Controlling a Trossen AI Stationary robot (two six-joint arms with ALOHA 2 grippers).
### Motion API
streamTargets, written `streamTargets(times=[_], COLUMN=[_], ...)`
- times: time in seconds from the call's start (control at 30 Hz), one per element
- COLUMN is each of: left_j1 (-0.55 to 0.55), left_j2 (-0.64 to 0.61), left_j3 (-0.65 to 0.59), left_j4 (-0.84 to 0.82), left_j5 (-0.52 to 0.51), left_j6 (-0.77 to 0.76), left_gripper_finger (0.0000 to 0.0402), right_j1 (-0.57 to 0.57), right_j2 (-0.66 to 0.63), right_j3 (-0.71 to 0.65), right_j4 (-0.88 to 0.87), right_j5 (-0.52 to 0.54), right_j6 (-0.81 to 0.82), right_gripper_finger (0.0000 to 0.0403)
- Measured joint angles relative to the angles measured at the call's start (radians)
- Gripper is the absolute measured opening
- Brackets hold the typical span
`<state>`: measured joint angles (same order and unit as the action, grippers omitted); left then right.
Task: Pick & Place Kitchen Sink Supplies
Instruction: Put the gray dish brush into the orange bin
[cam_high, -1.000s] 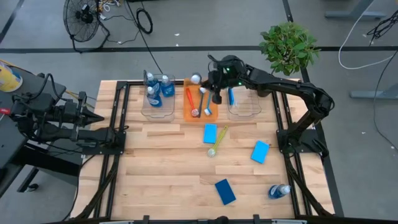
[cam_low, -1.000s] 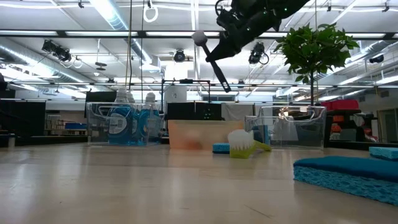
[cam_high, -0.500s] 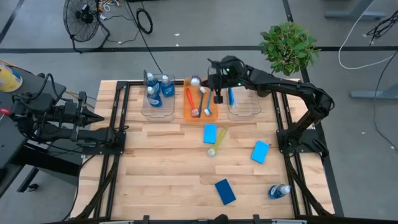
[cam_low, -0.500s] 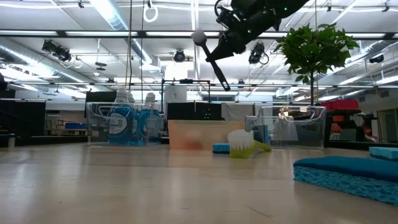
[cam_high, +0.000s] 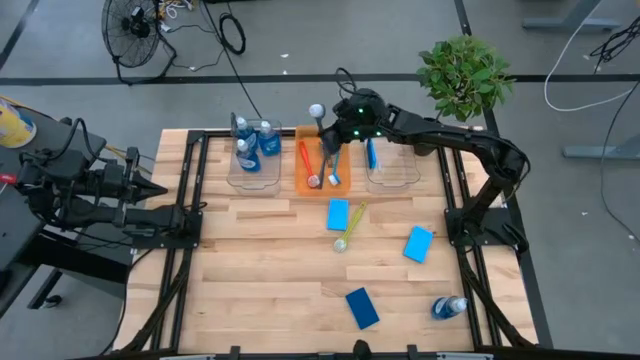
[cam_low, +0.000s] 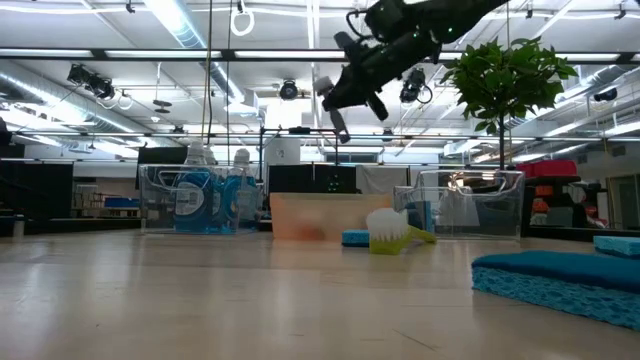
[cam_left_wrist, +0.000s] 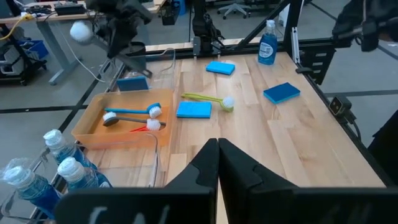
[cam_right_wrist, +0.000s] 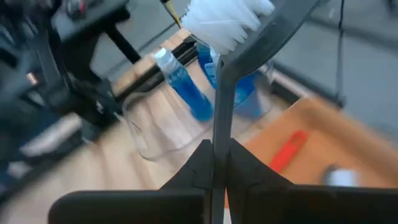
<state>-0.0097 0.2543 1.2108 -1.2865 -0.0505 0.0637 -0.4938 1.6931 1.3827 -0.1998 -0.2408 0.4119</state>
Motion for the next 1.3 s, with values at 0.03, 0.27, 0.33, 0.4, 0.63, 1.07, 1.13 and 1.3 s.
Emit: streamTargets(times=[0.03, 0.27, 0.33, 0.4, 0.63, 1.07, 1.13, 1.3], left_j1=[0.0, 0.0, 0.0, 0.0, 0.0, 0.0, 0.0, 0.0], left_j2=[0.0, 0.0, 0.0, 0.0, 0.0, 0.0, 0.0, 0.0], left_j3=[0.0, 0.0, 0.0, 0.0, 0.0, 0.0, 0.0, 0.0], left_j4=[0.0, 0.0, 0.0, 0.0, 0.0, 0.0, 0.0, 0.0], left_j5=[0.0, 0.0, 0.0, 0.0, 0.0, 0.0, 0.0, 0.0], left_j6=[0.0, 0.0, 0.0, 0.0, 0.0, 0.0, 0.0, 0.0], left_gripper_finger=[0.0014, 0.0014, 0.0014, 0.0014, 0.0014, 0.0014, 0.0014, 0.0014], right_j1=[0.0, -0.005, -0.01, -0.018, -0.049, -0.073, -0.073, -0.073], right_j2=[0.015, 0.099, 0.12, 0.141, 0.204, 0.264, 0.264, 0.264], right_j3=[0.0, 0.0, 0.0, 0.0, 0.0, 0.0, 0.0, 0.0], right_j4=[0.024, 0.057, 0.062, 0.063, 0.094, 0.084, 0.085, 0.088], right_j5=[-0.008, -0.013, -0.013, -0.011, -0.007, -0.085, -0.086, -0.092], right_j6=[0.06, 0.27, 0.306, 0.333, 0.339, 0.315, 0.321, 0.341], right_gripper_finger=[0.0013, 0.0013, 0.0013, 0.0013, 0.0013, 0.0013, 0.0013, 0.0014])
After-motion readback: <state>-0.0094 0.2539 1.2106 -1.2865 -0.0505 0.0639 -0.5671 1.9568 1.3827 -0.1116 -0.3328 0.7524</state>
